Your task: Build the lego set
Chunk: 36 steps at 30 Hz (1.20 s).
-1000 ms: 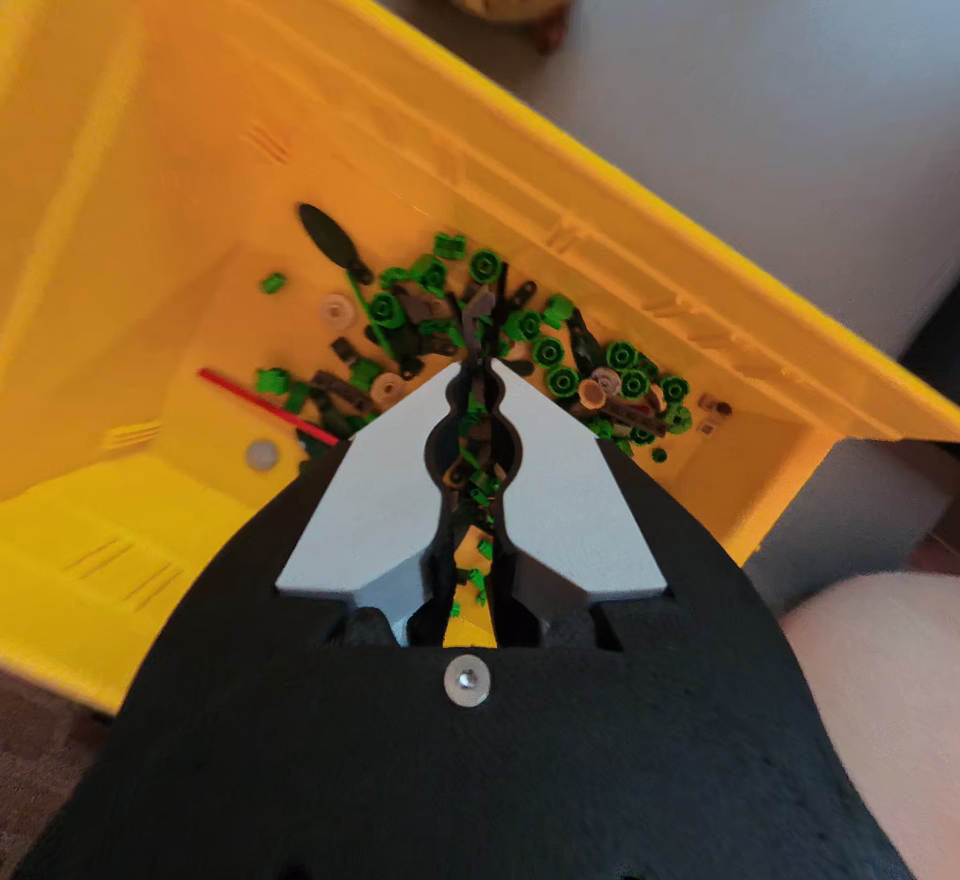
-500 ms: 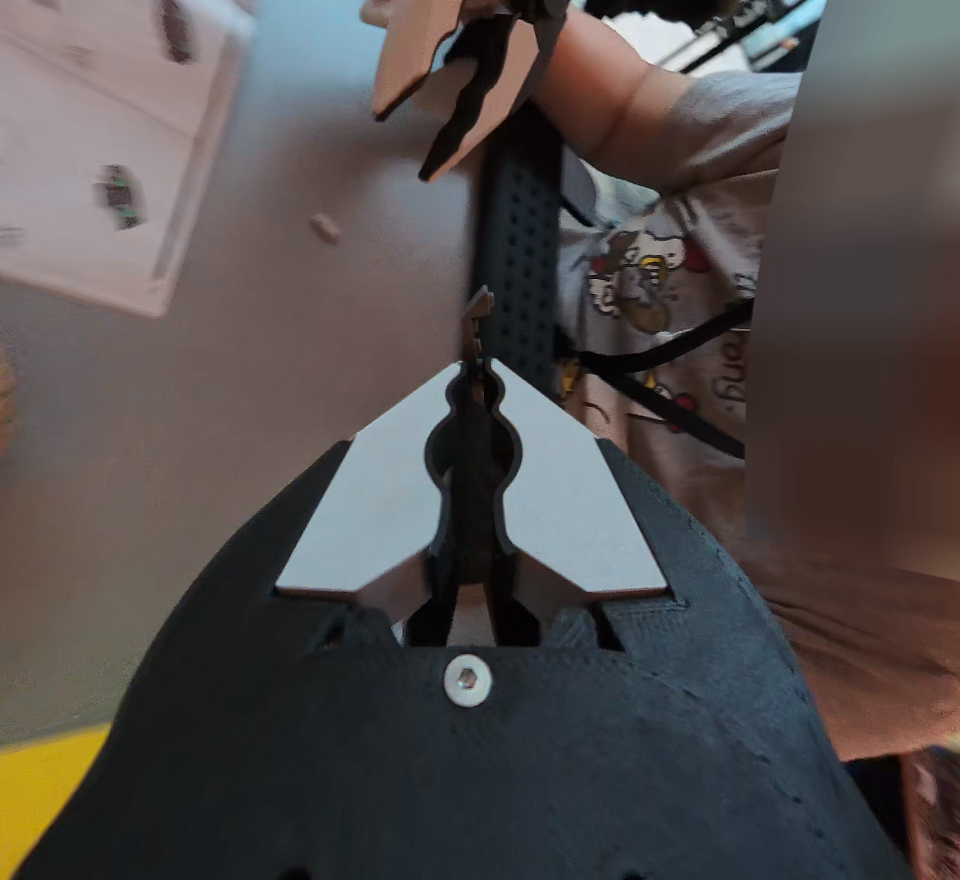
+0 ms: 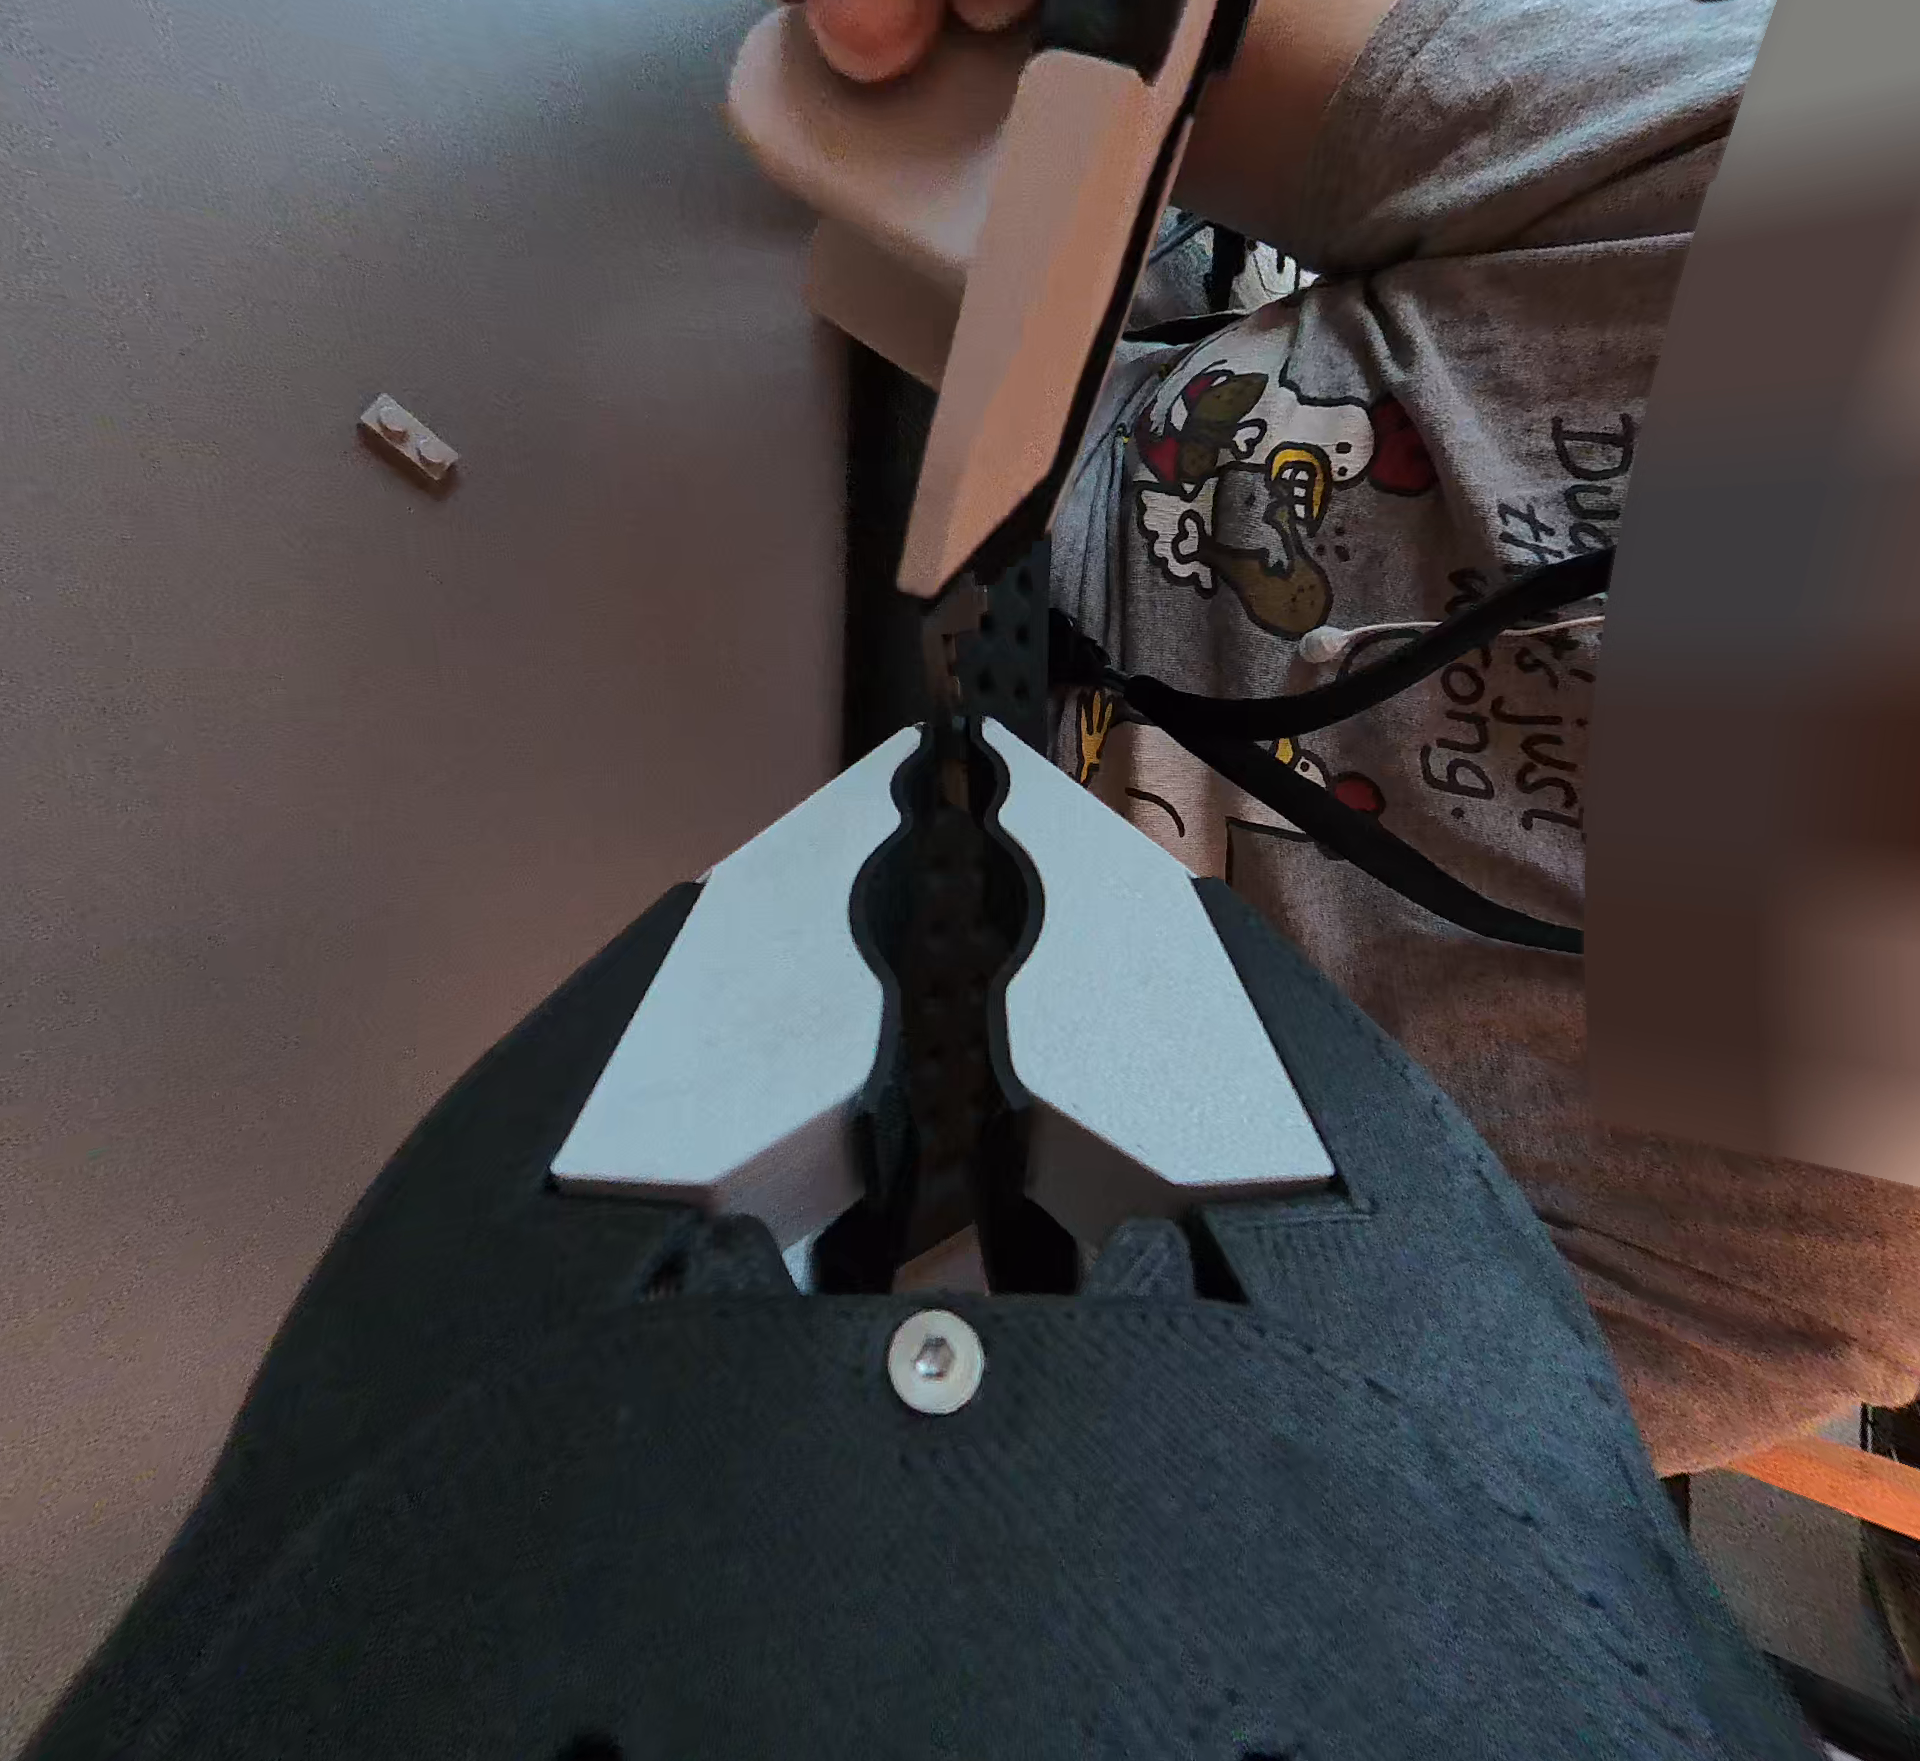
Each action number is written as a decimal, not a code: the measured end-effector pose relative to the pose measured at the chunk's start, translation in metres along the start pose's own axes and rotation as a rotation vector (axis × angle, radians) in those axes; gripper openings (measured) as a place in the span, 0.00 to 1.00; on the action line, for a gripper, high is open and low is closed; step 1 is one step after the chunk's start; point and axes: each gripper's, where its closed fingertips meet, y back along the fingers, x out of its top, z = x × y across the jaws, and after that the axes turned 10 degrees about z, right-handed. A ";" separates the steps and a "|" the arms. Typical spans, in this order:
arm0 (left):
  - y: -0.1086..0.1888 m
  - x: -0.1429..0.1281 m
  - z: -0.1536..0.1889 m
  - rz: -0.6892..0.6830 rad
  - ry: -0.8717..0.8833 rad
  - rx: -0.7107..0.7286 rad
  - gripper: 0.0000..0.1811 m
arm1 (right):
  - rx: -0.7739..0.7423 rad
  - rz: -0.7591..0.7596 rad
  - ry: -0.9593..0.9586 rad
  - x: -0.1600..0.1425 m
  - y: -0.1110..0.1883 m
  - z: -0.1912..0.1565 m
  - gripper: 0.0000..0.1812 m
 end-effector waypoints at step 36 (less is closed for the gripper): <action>0.171 0.071 0.042 0.744 -0.446 0.468 0.13 | -0.272 -0.180 -0.864 -0.105 0.055 0.058 0.04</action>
